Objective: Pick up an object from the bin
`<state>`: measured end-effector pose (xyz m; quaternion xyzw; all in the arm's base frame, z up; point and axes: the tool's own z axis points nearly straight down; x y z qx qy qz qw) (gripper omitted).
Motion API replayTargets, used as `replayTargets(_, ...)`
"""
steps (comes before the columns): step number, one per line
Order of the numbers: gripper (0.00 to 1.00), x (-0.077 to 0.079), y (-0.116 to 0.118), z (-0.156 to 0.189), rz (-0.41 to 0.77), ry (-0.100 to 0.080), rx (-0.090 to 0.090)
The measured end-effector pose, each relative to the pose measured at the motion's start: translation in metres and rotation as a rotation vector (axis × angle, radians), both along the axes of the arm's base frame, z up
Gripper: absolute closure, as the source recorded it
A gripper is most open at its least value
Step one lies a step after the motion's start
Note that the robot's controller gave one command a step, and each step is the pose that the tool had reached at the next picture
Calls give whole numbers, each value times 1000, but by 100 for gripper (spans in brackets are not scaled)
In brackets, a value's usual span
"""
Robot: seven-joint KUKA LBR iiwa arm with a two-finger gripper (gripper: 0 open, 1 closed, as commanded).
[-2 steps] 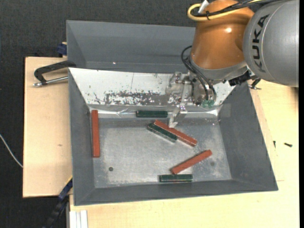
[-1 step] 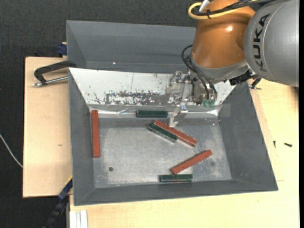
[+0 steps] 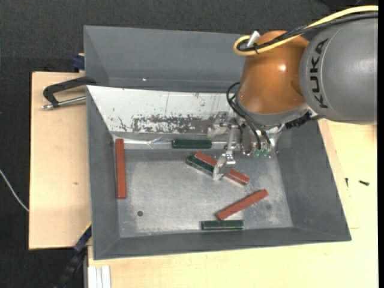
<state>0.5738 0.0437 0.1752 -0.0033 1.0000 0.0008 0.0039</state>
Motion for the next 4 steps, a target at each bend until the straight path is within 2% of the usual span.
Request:
replayTargets(1,0,0,-7,-53,56,4,-1)
replayTargets(2,100,18,-24,-97,-53,5,3)
replayTargets(3,100,18,-24,-97,-53,5,3)
replayTargets(4,100,8,-18,38,-37,1,0)
